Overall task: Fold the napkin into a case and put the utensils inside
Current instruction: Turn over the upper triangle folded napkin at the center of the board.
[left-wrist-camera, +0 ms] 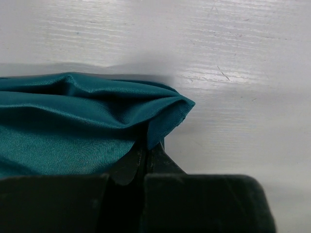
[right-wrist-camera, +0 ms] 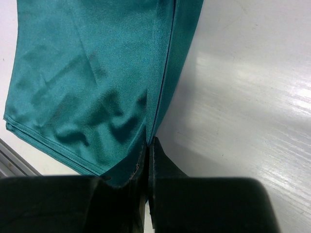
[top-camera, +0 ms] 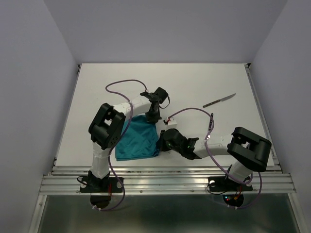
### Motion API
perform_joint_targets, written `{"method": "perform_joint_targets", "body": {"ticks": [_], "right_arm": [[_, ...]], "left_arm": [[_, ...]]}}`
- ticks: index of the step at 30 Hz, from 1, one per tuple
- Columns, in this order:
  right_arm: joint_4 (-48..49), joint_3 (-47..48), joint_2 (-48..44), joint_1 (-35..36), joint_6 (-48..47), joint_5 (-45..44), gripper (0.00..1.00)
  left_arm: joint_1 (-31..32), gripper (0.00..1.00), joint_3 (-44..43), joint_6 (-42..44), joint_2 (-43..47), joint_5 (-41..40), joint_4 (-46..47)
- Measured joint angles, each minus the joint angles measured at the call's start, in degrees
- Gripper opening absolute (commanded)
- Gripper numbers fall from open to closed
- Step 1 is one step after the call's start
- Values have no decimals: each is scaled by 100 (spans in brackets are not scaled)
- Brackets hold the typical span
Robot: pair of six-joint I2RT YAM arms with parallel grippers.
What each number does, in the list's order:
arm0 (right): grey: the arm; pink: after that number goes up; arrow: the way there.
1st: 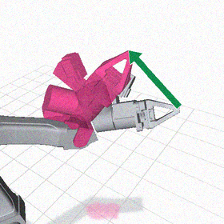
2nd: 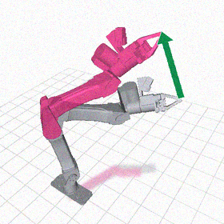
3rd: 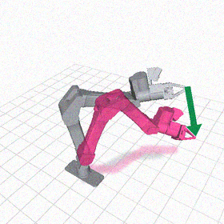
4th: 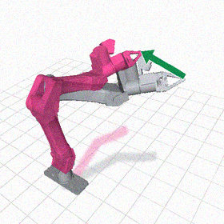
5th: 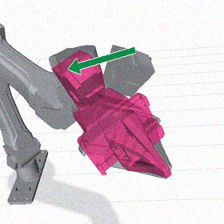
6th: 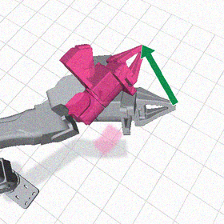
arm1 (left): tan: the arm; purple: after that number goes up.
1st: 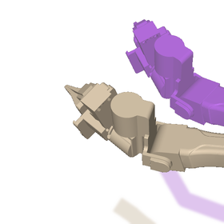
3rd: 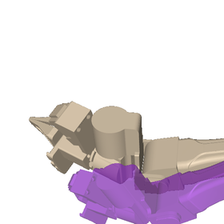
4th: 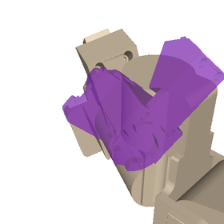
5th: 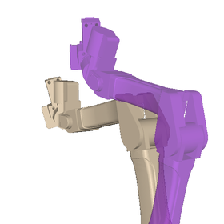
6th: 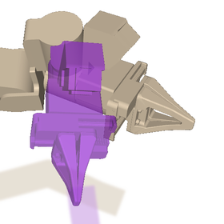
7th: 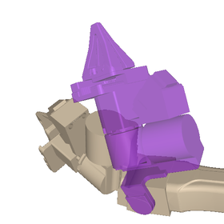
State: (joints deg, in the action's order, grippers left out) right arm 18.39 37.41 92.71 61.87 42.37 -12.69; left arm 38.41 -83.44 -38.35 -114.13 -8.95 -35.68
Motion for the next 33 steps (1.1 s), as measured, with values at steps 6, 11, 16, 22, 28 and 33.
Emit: {"method": "perform_joint_targets", "body": {"ticks": [6, 11, 16, 22, 28, 33], "right_arm": [[-2, -177, 2, 39, 28, 153, 1], [39, -227, -2, 116, 87, 337, 1], [72, -247, -2, 133, 98, 415, 1], [160, -295, -2, 133, 114, 415, 1], [372, -542, -120, 79, 151, 415, 1], [525, -844, -341, -114, 129, 450, 1]], "left_arm": [[-9, 36, -7, 66, -61, -105, 354], [-111, 43, -24, 129, -52, -372, 885], [-173, 43, -39, 184, 15, -476, 1075], [-166, 43, -42, 192, 330, -479, 1073], [-170, 43, -157, 192, 693, -527, 1045], [-216, 43, -188, 203, 874, -560, 1036]]}}
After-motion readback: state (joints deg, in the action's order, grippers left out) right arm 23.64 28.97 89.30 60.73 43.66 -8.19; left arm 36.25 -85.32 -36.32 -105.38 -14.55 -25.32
